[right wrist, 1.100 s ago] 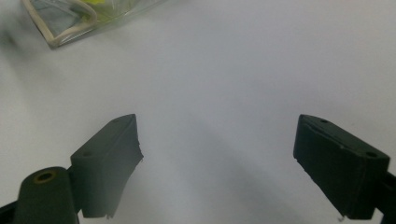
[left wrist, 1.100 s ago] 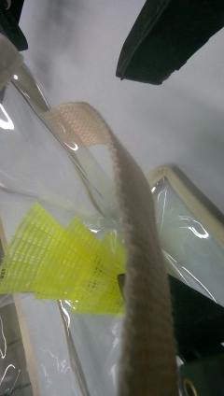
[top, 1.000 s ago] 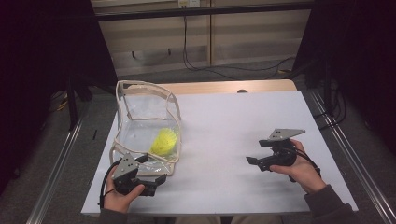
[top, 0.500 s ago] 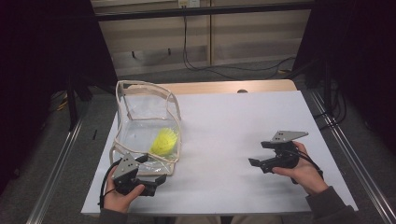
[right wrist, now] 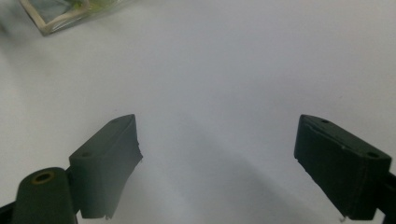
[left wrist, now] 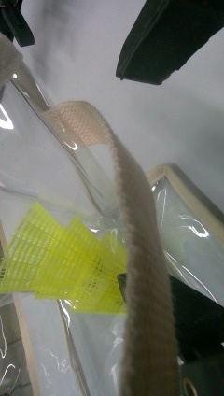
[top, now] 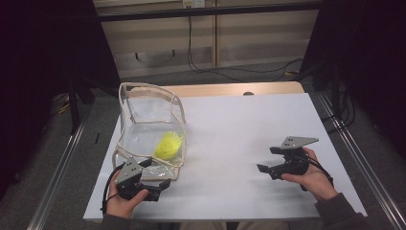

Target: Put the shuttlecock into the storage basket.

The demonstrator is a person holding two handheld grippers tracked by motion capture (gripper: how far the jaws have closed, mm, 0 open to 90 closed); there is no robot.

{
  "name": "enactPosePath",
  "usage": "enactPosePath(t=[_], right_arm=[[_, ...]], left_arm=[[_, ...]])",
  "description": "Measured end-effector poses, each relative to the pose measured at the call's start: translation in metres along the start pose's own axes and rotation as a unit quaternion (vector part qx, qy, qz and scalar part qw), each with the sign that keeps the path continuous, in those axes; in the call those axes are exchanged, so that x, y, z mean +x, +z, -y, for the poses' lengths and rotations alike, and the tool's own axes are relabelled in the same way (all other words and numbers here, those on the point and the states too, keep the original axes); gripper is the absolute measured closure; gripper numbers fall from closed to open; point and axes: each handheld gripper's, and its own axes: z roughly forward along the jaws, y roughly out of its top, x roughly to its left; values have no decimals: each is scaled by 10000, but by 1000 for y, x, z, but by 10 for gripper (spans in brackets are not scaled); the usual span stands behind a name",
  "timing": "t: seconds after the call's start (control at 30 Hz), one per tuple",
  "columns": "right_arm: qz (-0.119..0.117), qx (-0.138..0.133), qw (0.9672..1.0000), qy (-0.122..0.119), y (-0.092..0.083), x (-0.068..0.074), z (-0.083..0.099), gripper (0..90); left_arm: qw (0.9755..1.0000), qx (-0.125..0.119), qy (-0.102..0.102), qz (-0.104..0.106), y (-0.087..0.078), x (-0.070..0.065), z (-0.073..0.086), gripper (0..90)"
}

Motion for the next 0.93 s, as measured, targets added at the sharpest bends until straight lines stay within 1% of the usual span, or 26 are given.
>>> enactPosePath(t=[0.17,0.53,0.93], right_arm=[[11,-13,10000,11,-2,-1,2,133],[30,-3,10000,52,-3,-3,11,132],[51,1,10000,-7,-3,-3,13,130]], left_arm=[[10000,33,23,-7,0,1,0,32],[10000,15,-5,-5,1,0,0,32],[10000,30,10,-9,2,0,-1,31]])
